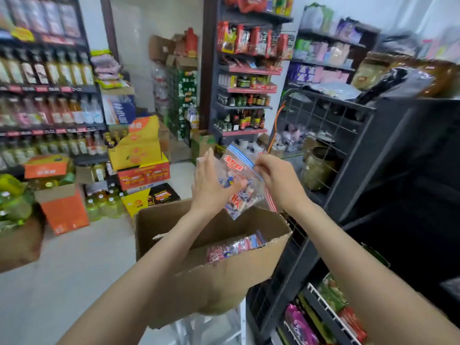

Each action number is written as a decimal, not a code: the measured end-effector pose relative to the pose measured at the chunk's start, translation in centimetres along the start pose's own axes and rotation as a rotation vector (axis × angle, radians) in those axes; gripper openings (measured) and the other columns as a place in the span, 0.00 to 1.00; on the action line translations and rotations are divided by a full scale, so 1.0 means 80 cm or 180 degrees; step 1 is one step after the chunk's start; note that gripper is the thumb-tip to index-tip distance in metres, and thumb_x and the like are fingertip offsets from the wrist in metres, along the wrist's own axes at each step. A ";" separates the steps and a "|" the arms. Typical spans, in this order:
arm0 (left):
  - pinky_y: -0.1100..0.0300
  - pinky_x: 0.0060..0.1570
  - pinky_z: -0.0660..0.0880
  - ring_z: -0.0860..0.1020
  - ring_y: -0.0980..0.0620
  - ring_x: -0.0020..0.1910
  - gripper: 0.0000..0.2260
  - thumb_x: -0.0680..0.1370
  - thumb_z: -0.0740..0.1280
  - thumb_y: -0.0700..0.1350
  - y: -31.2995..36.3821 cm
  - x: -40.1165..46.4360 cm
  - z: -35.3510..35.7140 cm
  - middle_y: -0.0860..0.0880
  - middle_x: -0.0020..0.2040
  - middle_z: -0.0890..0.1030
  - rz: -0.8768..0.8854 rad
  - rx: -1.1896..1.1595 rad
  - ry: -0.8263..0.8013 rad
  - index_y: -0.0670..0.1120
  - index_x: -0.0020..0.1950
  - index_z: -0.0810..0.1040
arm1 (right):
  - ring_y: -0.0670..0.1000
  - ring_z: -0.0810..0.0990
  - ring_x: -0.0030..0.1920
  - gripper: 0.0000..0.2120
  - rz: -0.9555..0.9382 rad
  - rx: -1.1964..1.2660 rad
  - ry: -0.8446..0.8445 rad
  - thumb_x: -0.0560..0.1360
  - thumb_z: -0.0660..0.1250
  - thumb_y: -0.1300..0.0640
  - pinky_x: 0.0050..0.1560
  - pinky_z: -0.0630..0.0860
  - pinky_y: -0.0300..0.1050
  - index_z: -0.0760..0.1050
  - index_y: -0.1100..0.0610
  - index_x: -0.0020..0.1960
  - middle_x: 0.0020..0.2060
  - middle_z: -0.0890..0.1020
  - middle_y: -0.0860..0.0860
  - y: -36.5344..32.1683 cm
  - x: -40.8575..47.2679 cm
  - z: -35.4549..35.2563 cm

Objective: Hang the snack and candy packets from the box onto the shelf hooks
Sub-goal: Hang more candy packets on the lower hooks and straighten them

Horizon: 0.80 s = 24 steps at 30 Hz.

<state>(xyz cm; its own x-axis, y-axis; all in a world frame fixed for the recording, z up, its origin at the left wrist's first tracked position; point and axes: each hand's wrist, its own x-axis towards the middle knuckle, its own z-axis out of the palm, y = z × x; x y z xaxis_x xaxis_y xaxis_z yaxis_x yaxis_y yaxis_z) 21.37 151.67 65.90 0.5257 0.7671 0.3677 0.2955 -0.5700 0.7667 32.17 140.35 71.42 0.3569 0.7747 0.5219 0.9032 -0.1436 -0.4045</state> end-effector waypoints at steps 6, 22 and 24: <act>0.62 0.45 0.72 0.77 0.56 0.49 0.18 0.69 0.74 0.56 0.110 -0.024 0.000 0.59 0.48 0.78 0.0731 -0.0619 -0.1123 0.56 0.54 0.72 | 0.49 0.72 0.40 0.07 -0.0033 -0.0138 0.0038 0.76 0.62 0.67 0.42 0.66 0.43 0.72 0.57 0.43 0.38 0.74 0.48 0.003 -0.066 -0.101; 0.52 0.43 0.77 0.81 0.50 0.38 0.17 0.65 0.77 0.54 0.263 -0.196 0.228 0.47 0.38 0.83 0.0591 -0.1023 -0.1972 0.43 0.43 0.80 | 0.49 0.76 0.38 0.08 0.2816 0.1106 0.1693 0.72 0.72 0.55 0.38 0.73 0.44 0.78 0.60 0.43 0.37 0.79 0.49 0.147 -0.337 -0.229; 0.51 0.44 0.77 0.81 0.49 0.40 0.19 0.67 0.76 0.55 0.270 -0.214 0.248 0.45 0.40 0.83 0.0606 -0.0928 -0.2217 0.41 0.45 0.80 | 0.48 0.75 0.35 0.06 0.3068 0.1374 0.1769 0.71 0.73 0.58 0.35 0.73 0.40 0.79 0.60 0.41 0.34 0.78 0.50 0.160 -0.360 -0.238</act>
<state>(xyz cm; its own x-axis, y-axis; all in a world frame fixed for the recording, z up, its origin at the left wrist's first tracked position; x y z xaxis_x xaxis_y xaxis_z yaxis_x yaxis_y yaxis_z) 34.61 120.39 65.70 0.9548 0.2469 0.1654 -0.0211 -0.4990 0.8664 37.99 104.47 65.54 0.9944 0.0735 0.0754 0.0898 -0.2184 -0.9717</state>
